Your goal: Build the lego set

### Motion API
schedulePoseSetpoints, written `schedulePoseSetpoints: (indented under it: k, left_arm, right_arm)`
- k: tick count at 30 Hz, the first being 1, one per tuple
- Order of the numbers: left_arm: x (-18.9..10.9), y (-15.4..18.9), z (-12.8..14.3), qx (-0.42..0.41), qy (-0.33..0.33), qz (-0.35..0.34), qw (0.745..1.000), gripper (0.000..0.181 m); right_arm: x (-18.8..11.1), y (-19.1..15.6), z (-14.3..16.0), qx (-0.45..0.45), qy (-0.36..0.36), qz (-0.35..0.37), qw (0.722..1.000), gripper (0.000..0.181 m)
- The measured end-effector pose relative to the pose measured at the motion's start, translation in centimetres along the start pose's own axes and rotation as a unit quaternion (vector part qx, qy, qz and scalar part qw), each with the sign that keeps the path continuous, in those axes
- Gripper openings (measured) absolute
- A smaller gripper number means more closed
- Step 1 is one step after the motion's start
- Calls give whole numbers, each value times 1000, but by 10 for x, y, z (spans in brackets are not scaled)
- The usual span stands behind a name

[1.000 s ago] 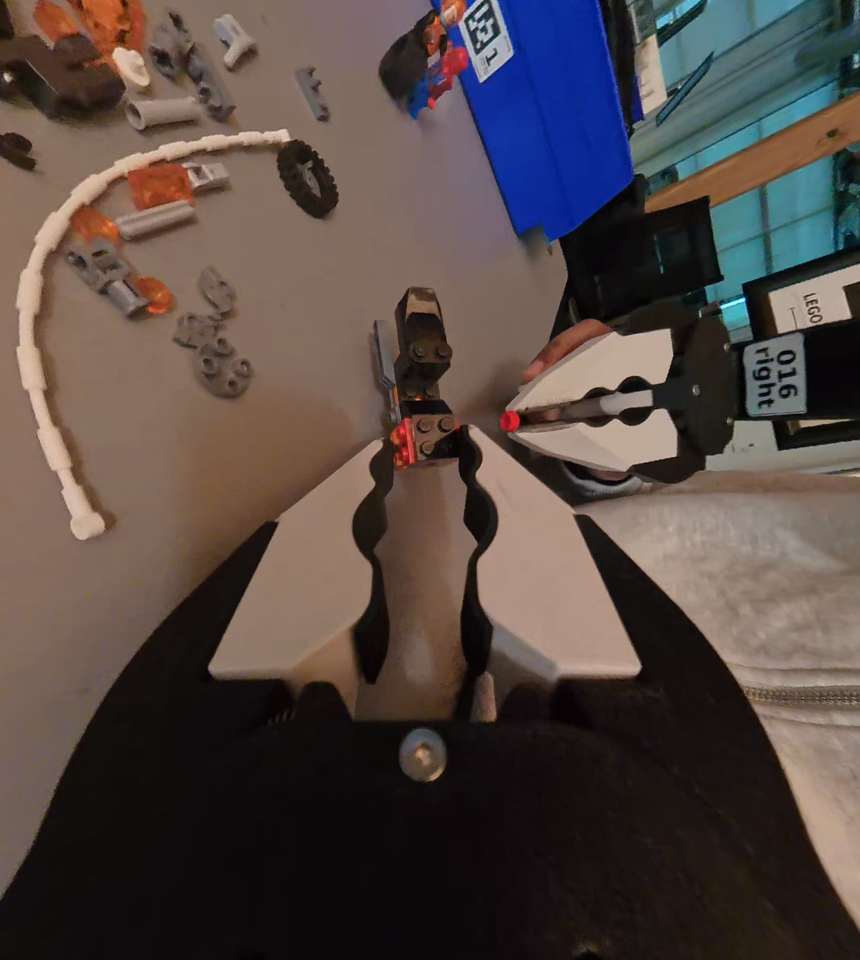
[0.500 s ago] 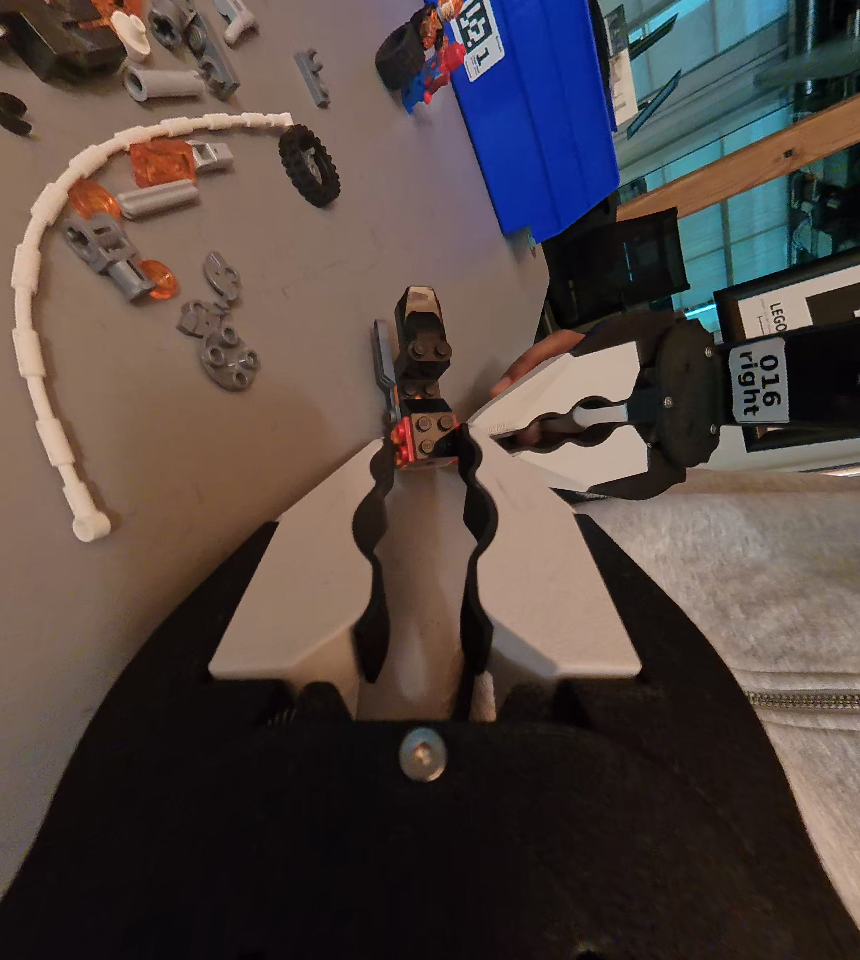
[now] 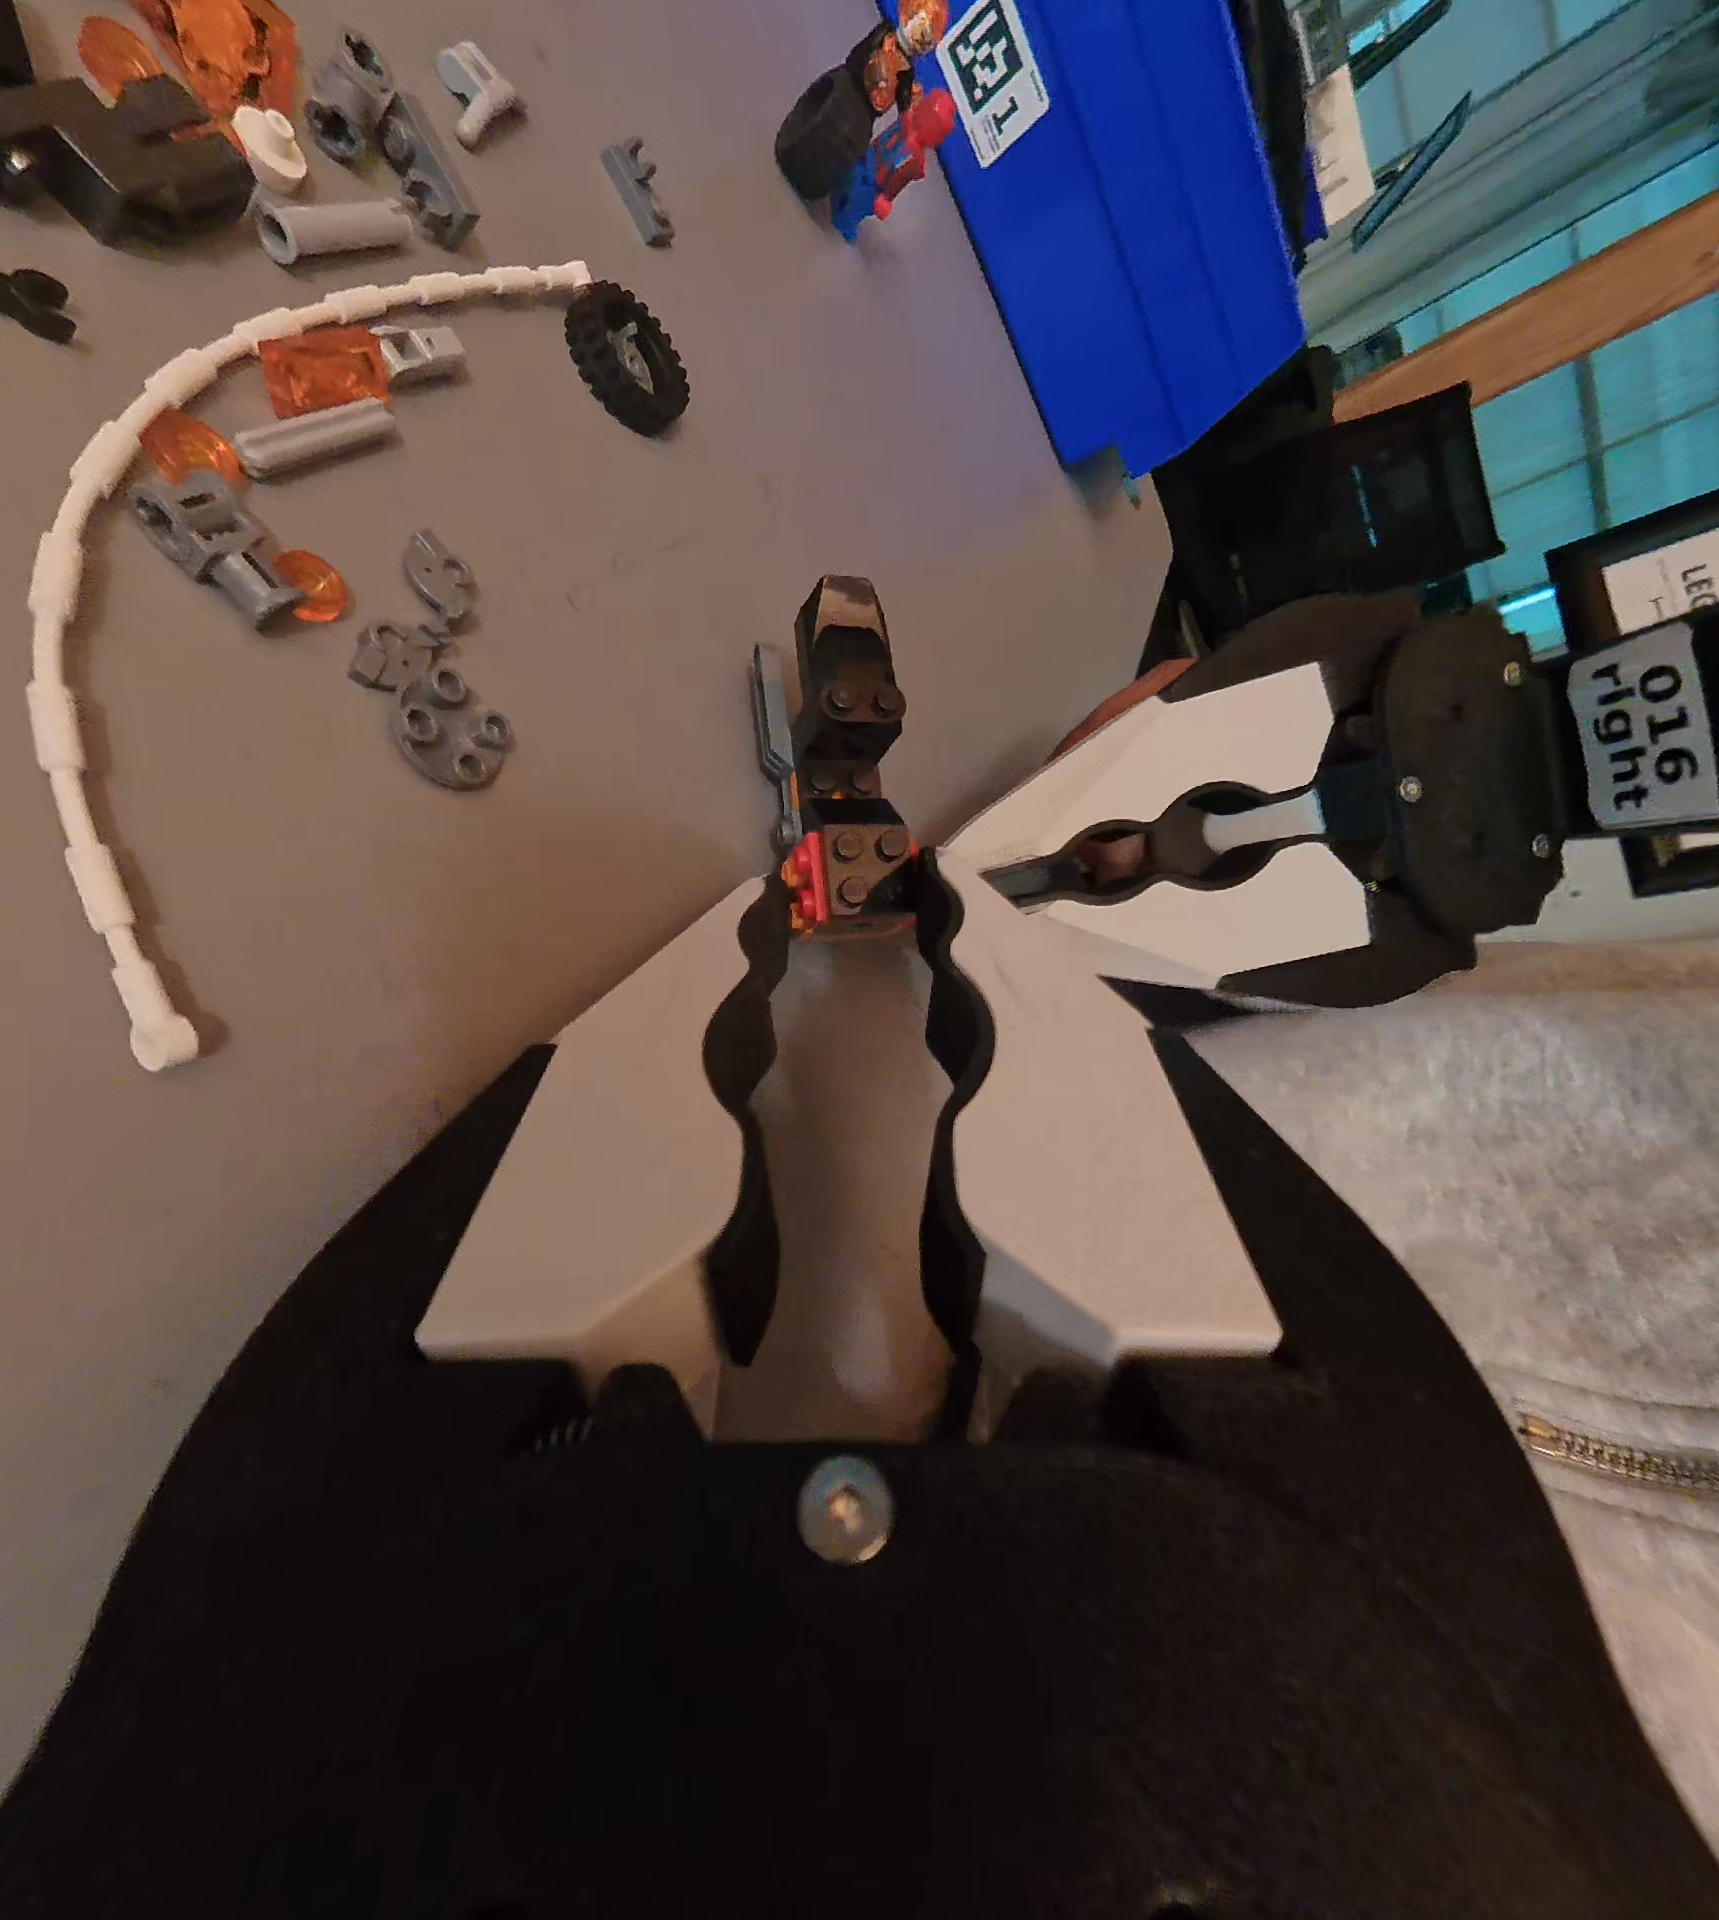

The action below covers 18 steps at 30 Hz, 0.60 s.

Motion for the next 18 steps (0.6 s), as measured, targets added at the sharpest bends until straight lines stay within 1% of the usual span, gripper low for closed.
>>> schedulePoseSetpoints:
  k: [9,14,18]
  left_arm:
    - [0,1,1,0,2,-11,1000,25]
    - [0,0,1,-4,-1,-15,1000,25]
    - [-1,0,1,-11,1,-3,1000,25]
  right_arm:
    - [1,4,2,82,11,-16,996,2]
    - [2,0,2,51,3,2,999,2]
    - [1,-2,2,35,9,11,999,2]
Point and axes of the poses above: each gripper's, where its closed fingertips meet, x out along the fingers, z out of its underside, y = z × x across the jaws, the point moved 9 cm from there along -x, back along the fingers, and after that the axes turned 1 degree about -z, right-handed, at the moved point
